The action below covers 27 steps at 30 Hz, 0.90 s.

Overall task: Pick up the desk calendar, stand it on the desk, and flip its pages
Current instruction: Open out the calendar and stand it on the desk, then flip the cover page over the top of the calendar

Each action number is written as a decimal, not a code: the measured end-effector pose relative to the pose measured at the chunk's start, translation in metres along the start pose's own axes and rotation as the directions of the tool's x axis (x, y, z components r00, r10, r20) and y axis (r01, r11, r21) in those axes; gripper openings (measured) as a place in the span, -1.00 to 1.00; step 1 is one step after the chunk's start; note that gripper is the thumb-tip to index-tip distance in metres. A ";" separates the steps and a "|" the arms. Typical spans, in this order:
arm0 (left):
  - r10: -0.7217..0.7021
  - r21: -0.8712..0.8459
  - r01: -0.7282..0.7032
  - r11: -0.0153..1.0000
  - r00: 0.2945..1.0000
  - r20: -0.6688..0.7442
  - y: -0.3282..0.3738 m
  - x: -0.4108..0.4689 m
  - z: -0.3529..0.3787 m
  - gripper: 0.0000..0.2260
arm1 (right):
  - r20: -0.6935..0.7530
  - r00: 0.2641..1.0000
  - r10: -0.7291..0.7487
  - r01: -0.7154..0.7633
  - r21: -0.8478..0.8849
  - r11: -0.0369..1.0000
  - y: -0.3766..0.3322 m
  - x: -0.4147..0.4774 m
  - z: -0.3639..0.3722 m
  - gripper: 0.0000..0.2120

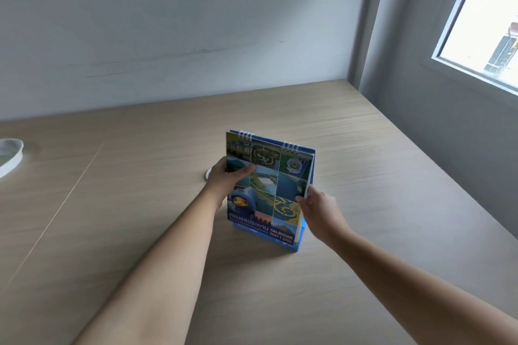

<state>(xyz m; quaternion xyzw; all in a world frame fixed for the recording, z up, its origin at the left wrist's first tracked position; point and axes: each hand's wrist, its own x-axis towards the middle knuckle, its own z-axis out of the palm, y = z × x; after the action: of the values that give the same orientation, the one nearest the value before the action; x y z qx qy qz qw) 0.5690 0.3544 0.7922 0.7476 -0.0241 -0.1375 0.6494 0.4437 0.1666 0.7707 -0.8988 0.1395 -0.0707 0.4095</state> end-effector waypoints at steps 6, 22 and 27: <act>0.125 0.198 -0.077 0.977 0.962 -0.242 -0.021 -0.035 -0.021 -0.79 | 0.042 0.998 0.053 -0.057 0.118 0.991 -0.011 0.027 0.002 -0.81; 0.172 0.437 -0.018 0.899 0.934 -0.315 0.012 -0.048 -0.003 -0.69 | -0.046 0.999 -0.003 0.009 0.121 0.993 -0.009 -0.012 0.014 -0.51; 0.179 0.453 -0.021 0.891 0.934 -0.308 0.011 -0.047 -0.003 -0.69 | -0.038 0.999 0.003 0.000 0.098 0.995 -0.008 -0.015 0.010 -0.50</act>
<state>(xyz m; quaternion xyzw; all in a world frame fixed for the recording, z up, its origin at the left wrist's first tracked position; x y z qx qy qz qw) 0.5259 0.3654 0.8113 0.8854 0.0193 0.0374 0.4629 0.4338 0.1835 0.7699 -0.8760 0.1443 -0.0942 0.4504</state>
